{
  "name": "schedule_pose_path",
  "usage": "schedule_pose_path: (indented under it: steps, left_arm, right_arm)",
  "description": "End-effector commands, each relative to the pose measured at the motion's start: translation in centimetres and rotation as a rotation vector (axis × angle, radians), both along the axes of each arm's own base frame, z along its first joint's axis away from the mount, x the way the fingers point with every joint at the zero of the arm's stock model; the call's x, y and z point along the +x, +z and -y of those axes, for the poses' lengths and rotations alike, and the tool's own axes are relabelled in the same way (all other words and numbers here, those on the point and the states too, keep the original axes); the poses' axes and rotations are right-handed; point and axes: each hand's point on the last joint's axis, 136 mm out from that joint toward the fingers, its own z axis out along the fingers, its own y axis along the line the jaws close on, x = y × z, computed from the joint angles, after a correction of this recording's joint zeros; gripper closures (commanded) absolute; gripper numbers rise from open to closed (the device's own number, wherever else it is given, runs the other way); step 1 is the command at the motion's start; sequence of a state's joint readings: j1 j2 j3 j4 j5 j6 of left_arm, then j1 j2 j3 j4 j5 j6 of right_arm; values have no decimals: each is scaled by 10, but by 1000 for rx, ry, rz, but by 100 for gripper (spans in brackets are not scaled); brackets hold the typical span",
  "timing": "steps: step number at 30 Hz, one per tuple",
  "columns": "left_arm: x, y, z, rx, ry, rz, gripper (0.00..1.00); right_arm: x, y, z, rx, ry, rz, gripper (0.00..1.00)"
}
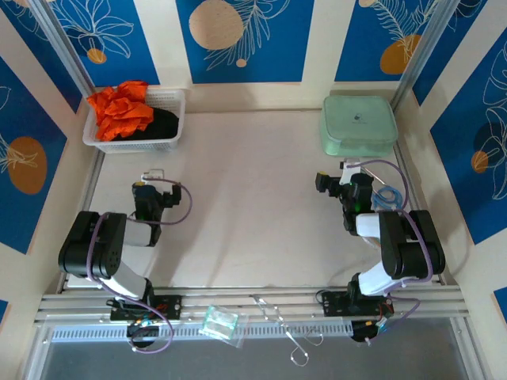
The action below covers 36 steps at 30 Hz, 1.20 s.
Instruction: Fold and stack the t-shirts
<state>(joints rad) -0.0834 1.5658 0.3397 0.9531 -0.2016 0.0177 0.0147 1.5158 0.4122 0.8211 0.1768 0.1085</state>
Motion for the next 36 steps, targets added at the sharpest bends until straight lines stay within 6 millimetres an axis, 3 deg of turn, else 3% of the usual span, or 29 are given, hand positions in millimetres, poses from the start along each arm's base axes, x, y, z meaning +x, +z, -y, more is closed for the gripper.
schedule_pose_path:
  steps: [1, 32, 36]
  left_arm:
    - [8, 11, 5, -4, -21, 38, 0]
    - [7, 12, 5, -4, -21, 41, 0]
    - [0, 41, -2, 2, 17, 71, 0]
  right_arm:
    - [-1, -3, 1, 6, -9, -7, 1]
    - [-3, 0, 2, 48, 16, -1, 1]
    - [-4, 26, 18, 53, -78, -79, 1]
